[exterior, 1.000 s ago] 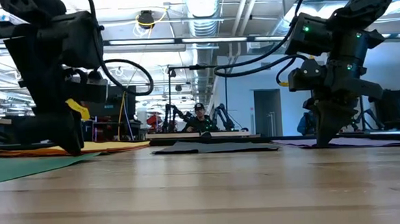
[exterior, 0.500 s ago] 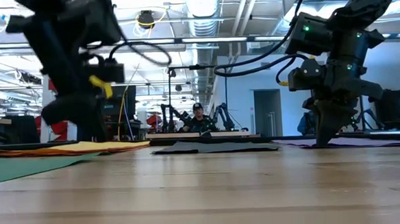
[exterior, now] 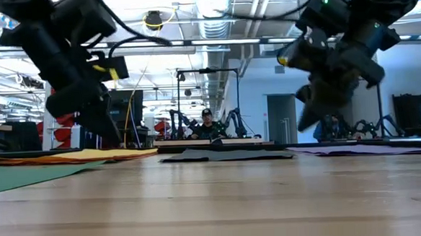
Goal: Organize paper
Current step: Move the yellow paper to the bottom right of the table
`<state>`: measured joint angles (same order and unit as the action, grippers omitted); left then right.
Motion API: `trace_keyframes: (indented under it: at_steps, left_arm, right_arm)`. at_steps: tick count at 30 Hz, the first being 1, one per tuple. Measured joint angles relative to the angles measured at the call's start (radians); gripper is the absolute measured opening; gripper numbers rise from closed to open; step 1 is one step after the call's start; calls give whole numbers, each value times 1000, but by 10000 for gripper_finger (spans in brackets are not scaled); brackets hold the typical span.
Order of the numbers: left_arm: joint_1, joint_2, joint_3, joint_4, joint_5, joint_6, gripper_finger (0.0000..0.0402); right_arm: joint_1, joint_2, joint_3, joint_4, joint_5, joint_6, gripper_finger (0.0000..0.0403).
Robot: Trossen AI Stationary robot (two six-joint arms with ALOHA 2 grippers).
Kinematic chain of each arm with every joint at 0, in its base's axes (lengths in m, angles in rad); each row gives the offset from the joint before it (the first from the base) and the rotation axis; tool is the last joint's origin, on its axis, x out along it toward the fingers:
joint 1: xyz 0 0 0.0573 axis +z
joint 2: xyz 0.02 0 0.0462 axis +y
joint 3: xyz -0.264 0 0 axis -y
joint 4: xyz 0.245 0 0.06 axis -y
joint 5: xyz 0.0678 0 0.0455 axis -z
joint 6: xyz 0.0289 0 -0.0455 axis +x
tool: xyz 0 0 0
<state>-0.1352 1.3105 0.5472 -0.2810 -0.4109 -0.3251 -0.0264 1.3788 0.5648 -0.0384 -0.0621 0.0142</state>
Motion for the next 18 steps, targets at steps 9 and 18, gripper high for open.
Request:
trace_keyframes:
  at_steps: [9, 18]
  left_arm:
    - [47, -121, -78, -64, -166, -134, 0]
    - [155, -76, -79, -177, -159, -268, 0]
  right_arm:
    - [-27, 0, 0, 197, -43, -22, 0]
    - [-91, 119, 1, 304, -43, -47, 0]
